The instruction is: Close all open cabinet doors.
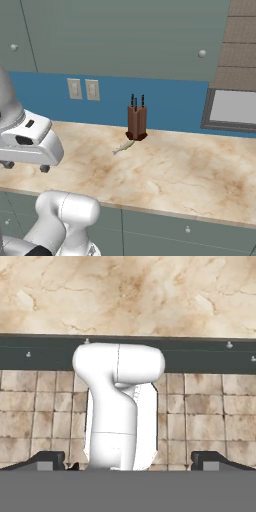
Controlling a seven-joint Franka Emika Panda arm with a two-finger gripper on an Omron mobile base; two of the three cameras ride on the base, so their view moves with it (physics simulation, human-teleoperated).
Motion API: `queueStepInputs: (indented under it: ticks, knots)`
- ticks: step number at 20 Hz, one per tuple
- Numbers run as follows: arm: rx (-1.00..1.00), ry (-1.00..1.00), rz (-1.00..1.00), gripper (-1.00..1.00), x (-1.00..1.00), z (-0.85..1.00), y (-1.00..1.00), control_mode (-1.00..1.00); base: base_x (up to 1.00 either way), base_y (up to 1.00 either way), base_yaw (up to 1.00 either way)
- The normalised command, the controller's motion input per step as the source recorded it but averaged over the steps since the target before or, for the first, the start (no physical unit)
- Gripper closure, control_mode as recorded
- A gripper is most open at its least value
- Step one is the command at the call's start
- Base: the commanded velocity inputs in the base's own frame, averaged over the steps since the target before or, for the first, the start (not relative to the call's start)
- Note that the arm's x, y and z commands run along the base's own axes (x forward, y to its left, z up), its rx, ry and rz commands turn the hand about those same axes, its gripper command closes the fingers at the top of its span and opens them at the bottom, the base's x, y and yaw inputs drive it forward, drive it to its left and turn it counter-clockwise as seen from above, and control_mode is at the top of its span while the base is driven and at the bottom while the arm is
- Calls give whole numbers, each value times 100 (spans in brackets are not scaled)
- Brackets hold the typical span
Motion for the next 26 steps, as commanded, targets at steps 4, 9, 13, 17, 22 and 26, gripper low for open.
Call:
queueStepInputs:
  ticks: [4, 9, 13, 17, 22, 26]
  knots:
    - [0, -6, 0, -100, 0, 0, 0, -100, 0, 0, 0]
    - [0, -1, 0, -100, 2, 0, 1, -100, 0, 0, 0]
    - [0, -5, 0, -100, 4, 0, 0, -100, 0, 0, 0]
    - [0, -4, 0, -100, 0, 0, 0, -100, 0, 0, 0]
    - [0, 0, 0, -100, 0, 0, 0, 100, 0, 0, 0]
    - [0, 0, 0, -100, 0, 0, 0, 100, -13, -4, -10]
